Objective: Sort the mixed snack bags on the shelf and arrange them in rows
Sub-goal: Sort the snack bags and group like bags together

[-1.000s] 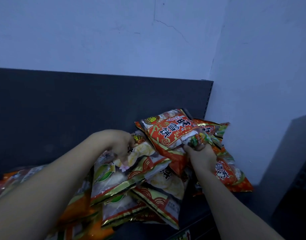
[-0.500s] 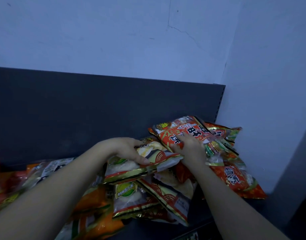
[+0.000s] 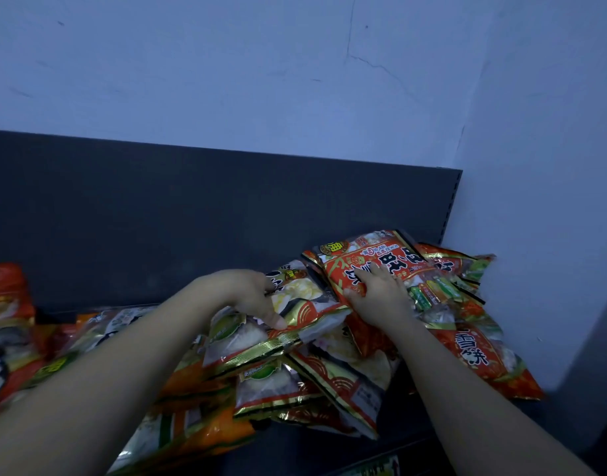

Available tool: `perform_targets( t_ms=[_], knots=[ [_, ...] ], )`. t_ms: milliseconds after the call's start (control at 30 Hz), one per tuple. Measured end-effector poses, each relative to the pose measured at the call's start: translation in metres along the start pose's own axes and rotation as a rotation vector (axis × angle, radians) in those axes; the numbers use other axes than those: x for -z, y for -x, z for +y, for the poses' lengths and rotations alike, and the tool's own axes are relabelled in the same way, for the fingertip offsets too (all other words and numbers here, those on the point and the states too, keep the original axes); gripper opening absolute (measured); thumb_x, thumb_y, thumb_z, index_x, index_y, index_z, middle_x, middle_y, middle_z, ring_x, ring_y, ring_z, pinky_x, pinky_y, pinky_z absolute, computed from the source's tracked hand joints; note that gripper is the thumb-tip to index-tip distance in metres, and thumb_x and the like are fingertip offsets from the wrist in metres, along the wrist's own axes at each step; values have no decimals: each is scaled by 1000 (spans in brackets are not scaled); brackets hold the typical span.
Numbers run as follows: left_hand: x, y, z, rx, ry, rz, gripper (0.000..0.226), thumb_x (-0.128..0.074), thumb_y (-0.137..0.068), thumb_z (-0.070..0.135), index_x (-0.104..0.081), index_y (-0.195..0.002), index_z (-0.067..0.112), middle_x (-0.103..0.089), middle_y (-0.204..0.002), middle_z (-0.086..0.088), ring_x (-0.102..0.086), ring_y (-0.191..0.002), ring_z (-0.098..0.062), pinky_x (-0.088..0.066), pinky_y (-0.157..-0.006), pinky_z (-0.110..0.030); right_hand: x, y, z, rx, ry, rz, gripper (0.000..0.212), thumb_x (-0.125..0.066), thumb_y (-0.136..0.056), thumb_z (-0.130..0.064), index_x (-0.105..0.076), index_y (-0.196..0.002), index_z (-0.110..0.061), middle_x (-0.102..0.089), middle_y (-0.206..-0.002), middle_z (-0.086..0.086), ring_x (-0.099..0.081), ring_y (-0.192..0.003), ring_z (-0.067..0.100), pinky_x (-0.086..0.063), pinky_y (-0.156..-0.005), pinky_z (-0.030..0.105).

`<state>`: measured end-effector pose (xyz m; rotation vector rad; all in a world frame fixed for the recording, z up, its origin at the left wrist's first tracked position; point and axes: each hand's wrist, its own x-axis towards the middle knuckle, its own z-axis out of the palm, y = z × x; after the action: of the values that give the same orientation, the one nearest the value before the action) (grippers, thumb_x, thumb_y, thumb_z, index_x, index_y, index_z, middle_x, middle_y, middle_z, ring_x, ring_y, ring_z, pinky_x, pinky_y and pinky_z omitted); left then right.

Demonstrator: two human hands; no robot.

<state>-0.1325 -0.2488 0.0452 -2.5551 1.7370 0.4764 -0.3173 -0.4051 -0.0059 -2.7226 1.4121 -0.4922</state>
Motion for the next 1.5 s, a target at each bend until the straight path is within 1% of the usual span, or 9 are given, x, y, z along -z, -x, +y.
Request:
perform_targets(
  t_ms=[200,333,500,700,800,967,1133,1367,1500],
  knots=[
    [1,11,-10,-1,106,116,83,-63,-80,63,-39,-146,18,-44,-148,-3,-45,-132,-23,-39,-106,-34,10,3,-18,37,-235,147,45,-54,-96,-32,-52,-138,-17,-53,-142,7,-43,-134,28,-35,-110,45],
    [7,23,-24,41,81,229,81,-62,-80,65,-43,-143,17,-49,-144,-1,-49,-128,-21,-42,-103,-37,34,1,-46,92,-439,162,36,-51,-99,-27,-57,-132,-17,-61,-132,5,-55,-120,25,-44,-99,37],
    [12,55,-58,175,-18,331,70,-62,-82,58,-48,-139,20,-52,-139,0,-51,-124,-21,-46,-100,-39,59,-2,-107,289,-450,67,43,-59,-94,-39,-57,-133,-22,-58,-136,-4,-51,-127,18,-41,-101,34],
    [3,109,-125,392,-141,396,41,-63,-82,51,-63,-108,20,-64,-111,-2,-61,-100,-24,-52,-79,-35,44,14,-193,474,-394,-23,50,-59,-93,-40,-49,-139,-23,-50,-143,1,-47,-130,23,-44,-101,37],
    [-5,146,-157,489,-188,404,41,-61,-84,47,-63,-112,17,-66,-112,-5,-63,-102,-27,-50,-72,-32,30,27,-240,580,-300,-83,54,-59,-93,-40,-44,-142,-23,-47,-144,4,-44,-131,26,-43,-102,40],
    [-19,212,-221,643,-241,378,52,-62,-85,51,-56,-123,16,-60,-124,-5,-57,-114,-27,-51,-84,-36,9,61,-323,751,-178,-173,59,-57,-94,-39,-36,-147,-23,-44,-146,5,-39,-134,27,-40,-105,44],
    [-36,290,-277,758,-230,344,53,-59,-87,51,-53,-128,17,-58,-126,-2,-55,-115,-24,-50,-81,-35,-7,105,-402,888,-133,-170,53,-56,-92,-31,-44,-142,-21,-49,-141,7,-43,-130,30,-43,-102,42],
    [-63,393,-348,882,-189,313,47,-62,-83,49,-57,-121,22,-61,-117,0,-58,-110,-23,-54,-84,-40,-22,172,-506,986,-139,-226,49,-59,-88,-34,-52,-134,-19,-54,-137,7,-47,-127,29,-45,-100,42],
    [-80,443,-388,931,-170,280,42,-61,-85,44,-57,-117,18,-60,-114,-1,-58,-107,-23,-49,-71,-33,-31,211,-559,1015,-145,-254,54,-61,-88,-33,-48,-140,-22,-53,-139,5,-46,-130,28,-44,-102,40]
  ],
)
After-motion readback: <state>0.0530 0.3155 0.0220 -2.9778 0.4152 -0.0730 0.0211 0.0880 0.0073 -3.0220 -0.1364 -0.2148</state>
